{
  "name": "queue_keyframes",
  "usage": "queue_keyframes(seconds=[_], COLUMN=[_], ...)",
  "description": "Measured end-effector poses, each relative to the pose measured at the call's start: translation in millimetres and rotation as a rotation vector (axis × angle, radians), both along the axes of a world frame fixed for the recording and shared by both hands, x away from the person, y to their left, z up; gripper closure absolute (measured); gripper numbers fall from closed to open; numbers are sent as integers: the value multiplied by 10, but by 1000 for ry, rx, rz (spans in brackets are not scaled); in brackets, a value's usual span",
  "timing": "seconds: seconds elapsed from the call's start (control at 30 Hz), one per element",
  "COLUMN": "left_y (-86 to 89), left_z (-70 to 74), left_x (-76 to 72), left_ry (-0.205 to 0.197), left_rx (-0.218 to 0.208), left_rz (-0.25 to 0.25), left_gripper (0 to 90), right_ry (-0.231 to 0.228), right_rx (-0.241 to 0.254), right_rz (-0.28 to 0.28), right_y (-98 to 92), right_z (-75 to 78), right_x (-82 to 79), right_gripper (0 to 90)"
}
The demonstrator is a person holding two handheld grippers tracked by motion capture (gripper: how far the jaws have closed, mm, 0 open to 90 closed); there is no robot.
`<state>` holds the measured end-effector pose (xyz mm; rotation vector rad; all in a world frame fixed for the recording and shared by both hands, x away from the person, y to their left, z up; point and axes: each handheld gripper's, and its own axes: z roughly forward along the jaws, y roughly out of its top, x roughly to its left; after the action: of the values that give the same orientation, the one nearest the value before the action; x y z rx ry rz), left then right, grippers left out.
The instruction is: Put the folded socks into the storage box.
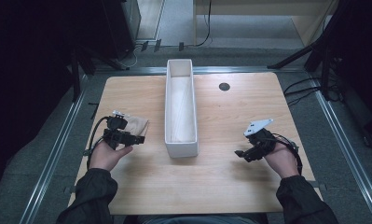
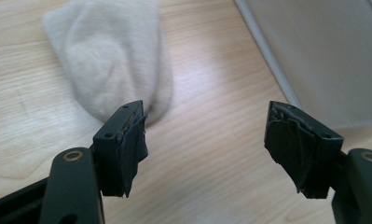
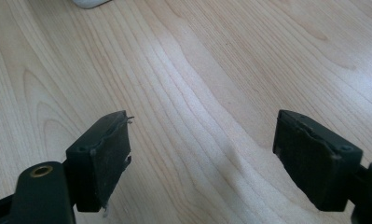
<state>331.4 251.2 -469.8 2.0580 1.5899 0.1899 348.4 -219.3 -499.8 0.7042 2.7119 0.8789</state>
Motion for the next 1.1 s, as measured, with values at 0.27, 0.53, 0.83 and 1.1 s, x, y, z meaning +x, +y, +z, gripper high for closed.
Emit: queue_keyframes(seconds=[0.27,0.53,0.83,1.1], left_y=[31,66,119,115], left_z=[12,1,-44,-157], left_x=[199,442,641,773], left_ry=[37,90,172,210], left_rx=[19,67,63,70], left_rz=[48,84,125,146], left_gripper=[288,282,261,253], right_ry=[5,14,21,26], right_rx=[-8,-20,-27,-34], right_rz=[8,10,18,22], right_y=[14,17,37,44], right_z=[-11,-26,-41,-53], right_x=[1,2,-7,-7], right_gripper=[186,185,185,185])
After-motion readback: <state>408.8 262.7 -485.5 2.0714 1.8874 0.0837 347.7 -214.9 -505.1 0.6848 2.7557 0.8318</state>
